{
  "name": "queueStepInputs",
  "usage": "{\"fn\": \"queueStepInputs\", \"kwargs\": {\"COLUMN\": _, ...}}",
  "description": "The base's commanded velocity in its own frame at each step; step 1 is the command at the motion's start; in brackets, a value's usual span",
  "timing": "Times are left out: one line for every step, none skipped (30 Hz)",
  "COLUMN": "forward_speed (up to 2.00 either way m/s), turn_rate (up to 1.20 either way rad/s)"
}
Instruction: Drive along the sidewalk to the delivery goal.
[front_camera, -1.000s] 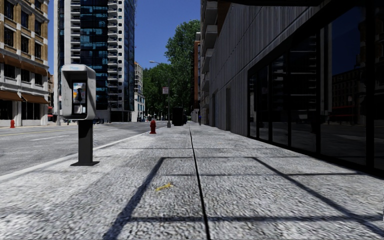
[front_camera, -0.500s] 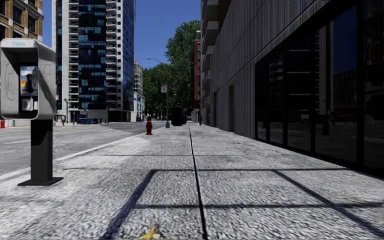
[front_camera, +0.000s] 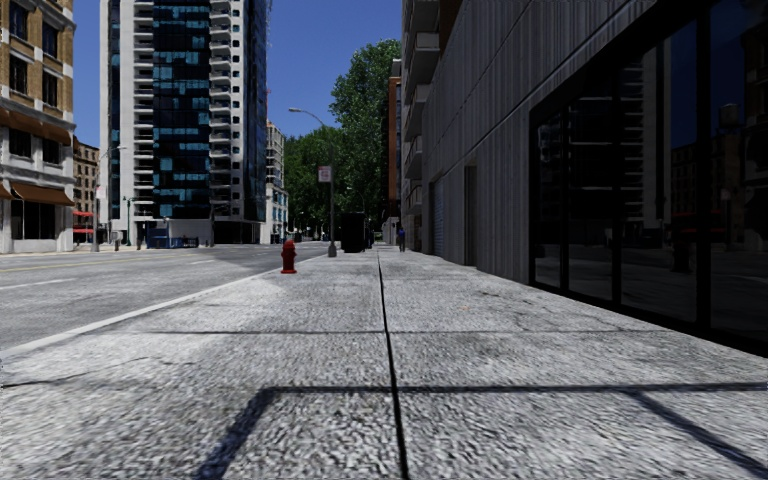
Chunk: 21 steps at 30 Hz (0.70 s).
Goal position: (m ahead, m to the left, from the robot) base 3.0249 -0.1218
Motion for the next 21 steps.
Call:
{"fn": "queueStepInputs", "kwargs": {"forward_speed": 2.00, "turn_rate": 0.00}}
{"fn": "queueStepInputs", "kwargs": {"forward_speed": 2.00, "turn_rate": 0.00}}
{"fn": "queueStepInputs", "kwargs": {"forward_speed": 2.00, "turn_rate": 0.00}}
{"fn": "queueStepInputs", "kwargs": {"forward_speed": 2.00, "turn_rate": 0.00}}
{"fn": "queueStepInputs", "kwargs": {"forward_speed": 2.00, "turn_rate": 0.00}}
{"fn": "queueStepInputs", "kwargs": {"forward_speed": 2.00, "turn_rate": 0.00}}
{"fn": "queueStepInputs", "kwargs": {"forward_speed": 2.00, "turn_rate": 0.00}}
{"fn": "queueStepInputs", "kwargs": {"forward_speed": 2.00, "turn_rate": 0.00}}
{"fn": "queueStepInputs", "kwargs": {"forward_speed": 2.00, "turn_rate": 0.00}}
{"fn": "queueStepInputs", "kwargs": {"forward_speed": 2.00, "turn_rate": 0.00}}
{"fn": "queueStepInputs", "kwargs": {"forward_speed": 2.00, "turn_rate": 0.00}}
{"fn": "queueStepInputs", "kwargs": {"forward_speed": 2.00, "turn_rate": 0.00}}
{"fn": "queueStepInputs", "kwargs": {"forward_speed": 2.00, "turn_rate": 0.00}}
{"fn": "queueStepInputs", "kwargs": {"forward_speed": 2.00, "turn_rate": 0.00}}
{"fn": "queueStepInputs", "kwargs": {"forward_speed": 2.00, "turn_rate": 0.00}}
{"fn": "queueStepInputs", "kwargs": {"forward_speed": 2.00, "turn_rate": 0.00}}
{"fn": "queueStepInputs", "kwargs": {"forward_speed": 2.00, "turn_rate": 0.00}}
{"fn": "queueStepInputs", "kwargs": {"forward_speed": 2.00, "turn_rate": 0.00}}
{"fn": "queueStepInputs", "kwargs": {"forward_speed": 2.00, "turn_rate": 0.00}}
{"fn": "queueStepInputs", "kwargs": {"forward_speed": 2.00, "turn_rate": 0.00}}
{"fn": "queueStepInputs", "kwargs": {"forward_speed": 2.00, "turn_rate": 0.00}}
